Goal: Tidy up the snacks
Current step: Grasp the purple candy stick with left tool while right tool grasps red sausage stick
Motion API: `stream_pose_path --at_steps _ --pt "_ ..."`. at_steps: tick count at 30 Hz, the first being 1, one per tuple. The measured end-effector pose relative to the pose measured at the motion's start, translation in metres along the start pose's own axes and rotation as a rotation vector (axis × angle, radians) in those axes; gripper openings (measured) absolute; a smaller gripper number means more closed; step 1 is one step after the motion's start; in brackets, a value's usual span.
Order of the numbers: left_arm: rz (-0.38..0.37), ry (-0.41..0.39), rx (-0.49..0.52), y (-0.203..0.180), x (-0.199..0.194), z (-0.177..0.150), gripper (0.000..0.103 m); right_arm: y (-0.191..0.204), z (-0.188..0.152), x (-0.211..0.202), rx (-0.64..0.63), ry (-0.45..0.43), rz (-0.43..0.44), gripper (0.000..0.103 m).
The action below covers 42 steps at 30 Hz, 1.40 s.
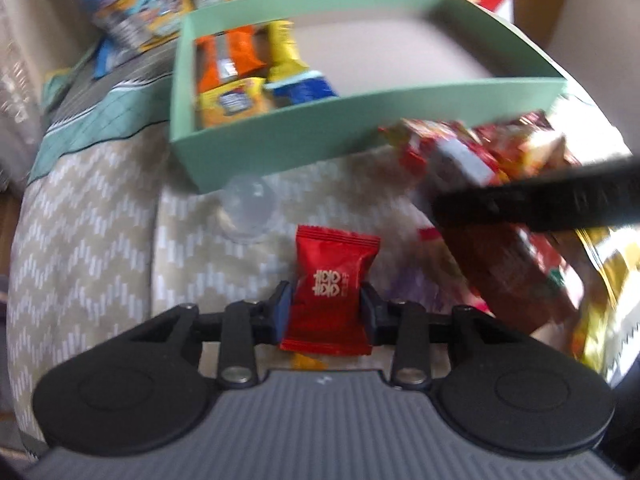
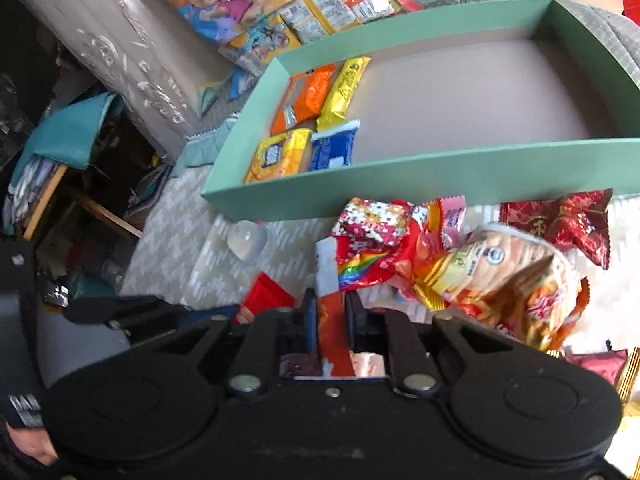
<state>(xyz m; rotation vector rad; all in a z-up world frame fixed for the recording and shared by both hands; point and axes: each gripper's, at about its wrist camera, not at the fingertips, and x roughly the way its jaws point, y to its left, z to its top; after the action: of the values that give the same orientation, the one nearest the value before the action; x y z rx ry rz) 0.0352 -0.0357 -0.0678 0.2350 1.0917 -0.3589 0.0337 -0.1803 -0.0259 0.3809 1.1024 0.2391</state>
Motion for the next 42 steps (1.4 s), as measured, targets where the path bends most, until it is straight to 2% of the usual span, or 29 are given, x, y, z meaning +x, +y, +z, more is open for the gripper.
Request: stream_pose_path --at_steps 2,6,9,13,14,16,17,18,22,27,29,30,31,37,39,42 --pt "0.003 0.011 -0.026 0.006 -0.004 0.001 0.037 -0.004 -0.003 0.001 0.025 0.018 0.005 0.027" --pt "-0.072 0.013 -0.074 0.006 -0.023 -0.003 0.042 -0.012 -0.012 -0.012 0.036 0.010 0.011 0.031" --pt "-0.133 0.032 -0.064 -0.008 -0.031 -0.006 0.044 -0.017 -0.018 -0.014 0.032 0.047 0.017 0.033" --pt "-0.136 0.063 -0.059 -0.019 -0.033 -0.011 0.049 -0.019 -0.028 -0.010 0.004 0.083 0.005 0.055" --pt "-0.132 0.067 -0.065 -0.019 -0.033 -0.011 0.050 -0.019 -0.030 -0.010 0.003 0.089 0.013 0.056" --pt "-0.139 0.085 -0.064 -0.021 -0.033 -0.012 0.050 -0.020 -0.032 -0.010 -0.010 0.084 0.027 0.054" --pt "-0.148 0.093 -0.063 -0.022 -0.033 -0.013 0.051 -0.019 -0.034 -0.010 -0.026 0.083 0.029 0.029" --pt "-0.157 0.101 -0.063 -0.023 -0.030 -0.012 0.051 -0.018 -0.035 -0.010 -0.044 0.086 0.035 0.023" --pt "-0.156 0.126 -0.062 -0.034 -0.027 -0.015 0.051 -0.017 -0.035 -0.017 -0.017 0.018 0.060 0.015" --pt "-0.182 0.160 -0.094 -0.047 -0.015 -0.012 0.051 -0.019 -0.027 -0.037 0.021 -0.053 0.118 0.015" --pt "-0.161 0.151 -0.080 -0.055 -0.010 -0.011 0.046 -0.022 -0.027 -0.040 0.027 -0.064 0.110 0.015" --pt "-0.124 0.127 -0.045 -0.061 -0.011 -0.011 0.018 -0.025 -0.028 -0.040 0.035 -0.064 0.105 0.015" --pt "-0.108 0.122 -0.019 -0.065 -0.010 -0.012 0.013 -0.028 -0.029 -0.040 0.044 -0.061 0.102 0.015" --pt "-0.078 0.109 -0.034 -0.059 -0.009 -0.010 0.014 -0.037 -0.040 -0.032 0.073 -0.027 0.087 0.019" --pt "-0.077 0.115 -0.035 -0.054 -0.008 -0.009 0.017 -0.038 -0.041 -0.027 0.083 -0.015 0.090 0.023" --pt "-0.064 0.105 0.015 -0.059 -0.009 -0.011 0.018 -0.036 -0.044 -0.018 0.084 -0.003 0.087 0.024"
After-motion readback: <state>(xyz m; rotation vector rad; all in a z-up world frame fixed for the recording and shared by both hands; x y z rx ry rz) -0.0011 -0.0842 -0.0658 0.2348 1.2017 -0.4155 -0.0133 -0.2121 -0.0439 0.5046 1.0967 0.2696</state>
